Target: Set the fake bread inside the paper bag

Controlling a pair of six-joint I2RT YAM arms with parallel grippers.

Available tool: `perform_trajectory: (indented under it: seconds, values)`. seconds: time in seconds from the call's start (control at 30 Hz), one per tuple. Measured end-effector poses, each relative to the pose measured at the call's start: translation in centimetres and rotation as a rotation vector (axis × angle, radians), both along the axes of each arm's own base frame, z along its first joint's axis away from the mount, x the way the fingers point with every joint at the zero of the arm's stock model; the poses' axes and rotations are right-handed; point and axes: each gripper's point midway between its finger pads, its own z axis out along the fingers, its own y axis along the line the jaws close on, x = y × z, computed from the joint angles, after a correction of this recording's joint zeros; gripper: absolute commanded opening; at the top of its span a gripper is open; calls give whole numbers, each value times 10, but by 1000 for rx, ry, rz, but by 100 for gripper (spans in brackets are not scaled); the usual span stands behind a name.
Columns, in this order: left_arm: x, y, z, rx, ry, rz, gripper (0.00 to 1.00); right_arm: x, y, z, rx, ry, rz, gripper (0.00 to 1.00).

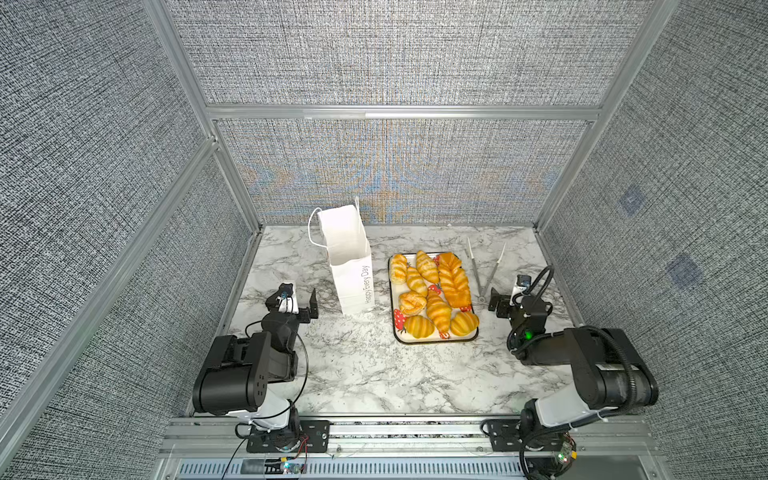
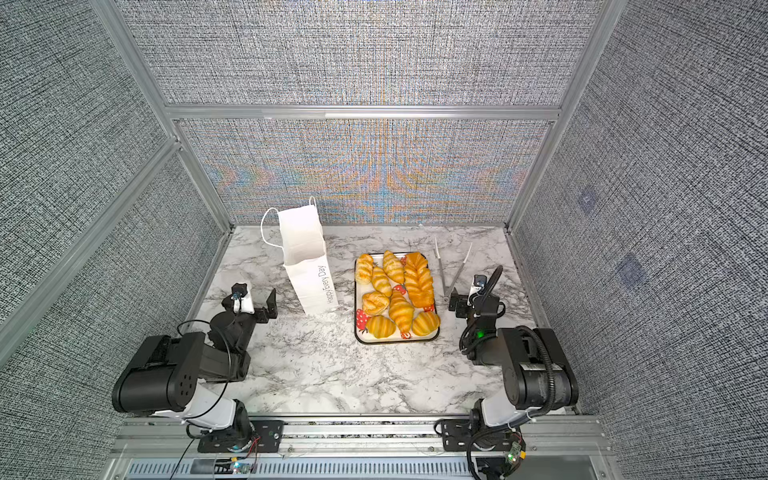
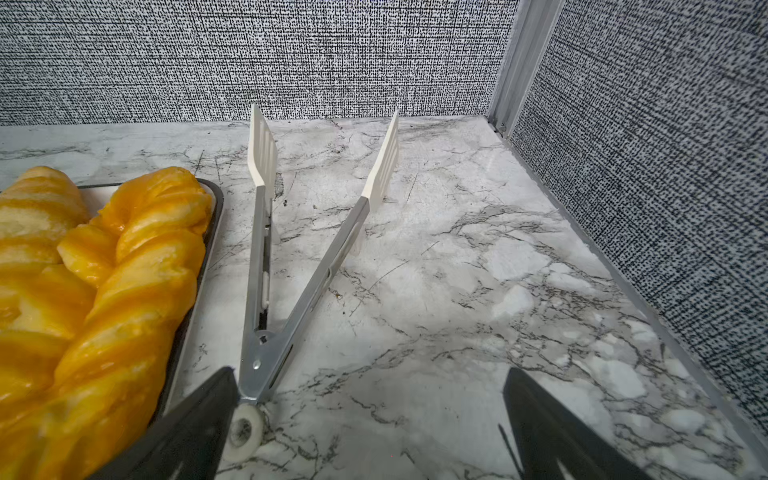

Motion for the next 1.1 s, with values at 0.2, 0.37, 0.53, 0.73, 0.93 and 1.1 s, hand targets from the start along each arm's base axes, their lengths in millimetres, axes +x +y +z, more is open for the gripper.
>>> perform_trajectory:
  seconds: [0.2, 0.37, 0.53, 0.73, 0.93, 1.1]
  values:
    - [0, 0, 0, 0, 0, 0, 99, 0, 0, 0, 0, 0, 0, 99]
    - [0, 0, 0, 0, 0, 0, 99, 0, 0, 0, 0, 0, 0, 99]
    - [0, 0, 0, 0, 0, 0, 99, 1, 0, 0, 2, 1, 2, 99]
    - [0, 0, 0, 0, 0, 0, 99, 2, -3, 1, 9, -1, 6, 99]
    - [0, 0, 0, 0, 0, 1, 99, 3, -1, 2, 13, -2, 19, 99]
    - [-2, 2, 0, 1, -1, 14, 99, -6, 0, -2, 12, -2, 17, 99]
